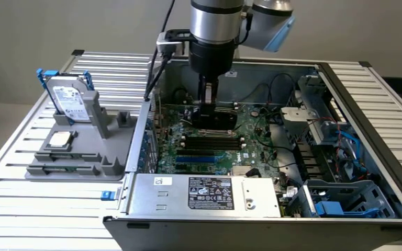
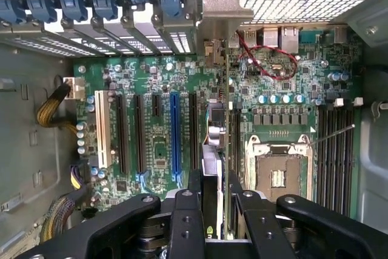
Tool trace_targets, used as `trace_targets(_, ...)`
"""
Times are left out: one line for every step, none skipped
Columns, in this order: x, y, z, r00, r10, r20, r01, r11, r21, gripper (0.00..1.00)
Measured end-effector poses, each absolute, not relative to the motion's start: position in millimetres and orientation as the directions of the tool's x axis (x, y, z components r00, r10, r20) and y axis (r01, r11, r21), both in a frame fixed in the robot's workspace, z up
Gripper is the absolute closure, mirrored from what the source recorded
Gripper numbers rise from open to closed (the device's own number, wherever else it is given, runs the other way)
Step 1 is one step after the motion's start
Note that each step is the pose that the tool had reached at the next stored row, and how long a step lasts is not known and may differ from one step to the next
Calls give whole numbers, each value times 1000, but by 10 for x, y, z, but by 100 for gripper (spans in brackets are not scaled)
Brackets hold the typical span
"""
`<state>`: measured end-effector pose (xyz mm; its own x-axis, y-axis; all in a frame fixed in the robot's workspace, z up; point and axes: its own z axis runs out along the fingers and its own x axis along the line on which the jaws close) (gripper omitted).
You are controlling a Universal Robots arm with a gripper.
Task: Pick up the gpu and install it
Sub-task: 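Insert the gpu into the slot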
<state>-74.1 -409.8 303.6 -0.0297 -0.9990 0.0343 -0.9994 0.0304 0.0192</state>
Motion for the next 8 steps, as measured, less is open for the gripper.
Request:
trace_targets(-760,-4099,3027,-29,-999,34,-999,30,15,73)
trace_targets(-777,-4100,3019,-29,-999,34,-1000,29,9,73)
trace_targets(-784,-4100,3010,-28,-999,34,-1000,28,4,73)
trace_targets(-786,-4101,3000,-27,-999,34,-1000,27,1,73)
trace_targets(-785,-4101,2989,-25,-999,34,-1000,25,-1,73)
trace_targets(-785,-4101,2976,-22,-999,34,-1000,22,-3,73)
trace_targets(-785,-4102,2960,-20,-999,34,-1000,20,-3,73)
trace_targets(-786,-4105,2942,-18,-999,34,-1000,18,-3,73)
